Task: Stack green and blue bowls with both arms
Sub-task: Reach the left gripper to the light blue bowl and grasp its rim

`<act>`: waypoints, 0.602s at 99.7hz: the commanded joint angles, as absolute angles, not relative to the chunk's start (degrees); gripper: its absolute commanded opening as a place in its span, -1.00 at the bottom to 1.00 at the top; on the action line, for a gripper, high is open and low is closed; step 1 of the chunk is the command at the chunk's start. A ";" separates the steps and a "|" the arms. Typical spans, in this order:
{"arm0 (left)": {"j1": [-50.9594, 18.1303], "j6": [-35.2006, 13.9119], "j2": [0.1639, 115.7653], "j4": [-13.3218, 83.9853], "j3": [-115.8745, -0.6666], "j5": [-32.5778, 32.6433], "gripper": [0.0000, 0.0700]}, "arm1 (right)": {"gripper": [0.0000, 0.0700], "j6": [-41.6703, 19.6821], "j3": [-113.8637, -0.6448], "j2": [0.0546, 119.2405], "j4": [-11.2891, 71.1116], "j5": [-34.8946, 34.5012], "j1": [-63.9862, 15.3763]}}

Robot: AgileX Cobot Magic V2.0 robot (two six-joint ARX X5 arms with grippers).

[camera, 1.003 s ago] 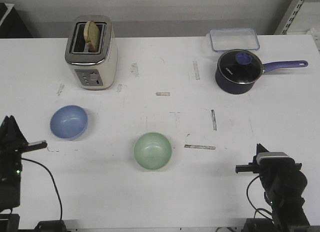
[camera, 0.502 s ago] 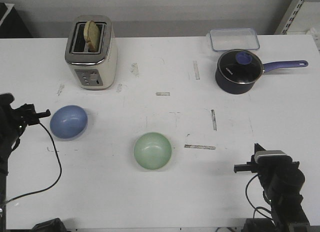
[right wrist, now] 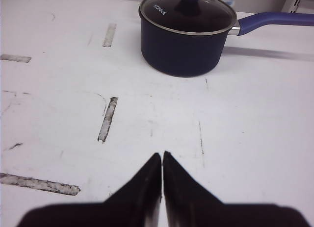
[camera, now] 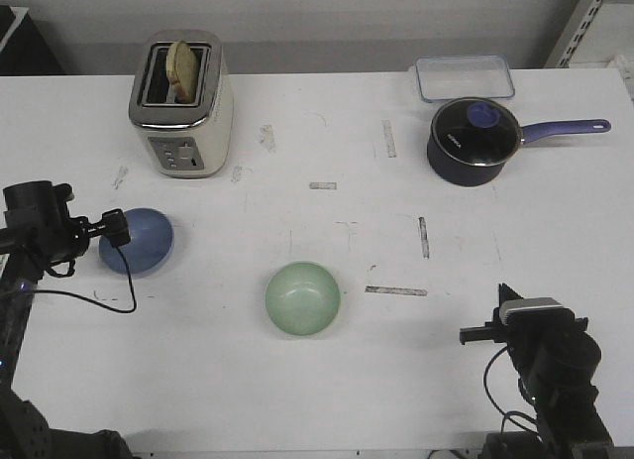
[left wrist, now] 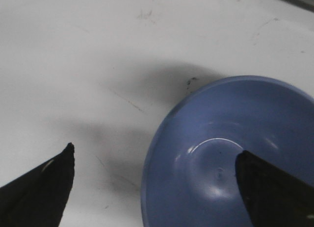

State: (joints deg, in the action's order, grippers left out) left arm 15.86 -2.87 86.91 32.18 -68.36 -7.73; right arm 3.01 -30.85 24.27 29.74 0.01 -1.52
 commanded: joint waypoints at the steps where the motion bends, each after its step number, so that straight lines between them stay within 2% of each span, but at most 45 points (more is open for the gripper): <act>1: 16.01 -4.91 89.62 32.18 -69.19 -8.05 0.72 | -1.00 2.83 -31.16 24.47 29.15 0.01 -1.67; 7: 16.01 -5.10 91.31 32.16 -69.19 -8.05 0.65 | -1.00 2.85 -31.16 24.47 29.15 0.01 -1.67; 22: 16.01 -5.50 94.21 32.58 -69.19 -8.05 0.07 | -1.00 2.90 -31.16 24.47 29.12 0.03 -1.67; 40: 16.01 -5.50 94.41 32.95 -69.21 -8.05 -0.90 | -1.00 2.90 -31.16 24.47 29.15 0.03 -1.67; 44: 16.01 -5.58 94.41 32.97 -69.21 -8.05 -1.00 | -1.00 2.90 -31.16 24.47 29.15 0.03 -1.67; 60: 15.92 -8.75 94.39 32.95 -70.32 -8.34 -1.00 | -1.00 2.90 -31.16 24.47 29.15 0.03 -1.67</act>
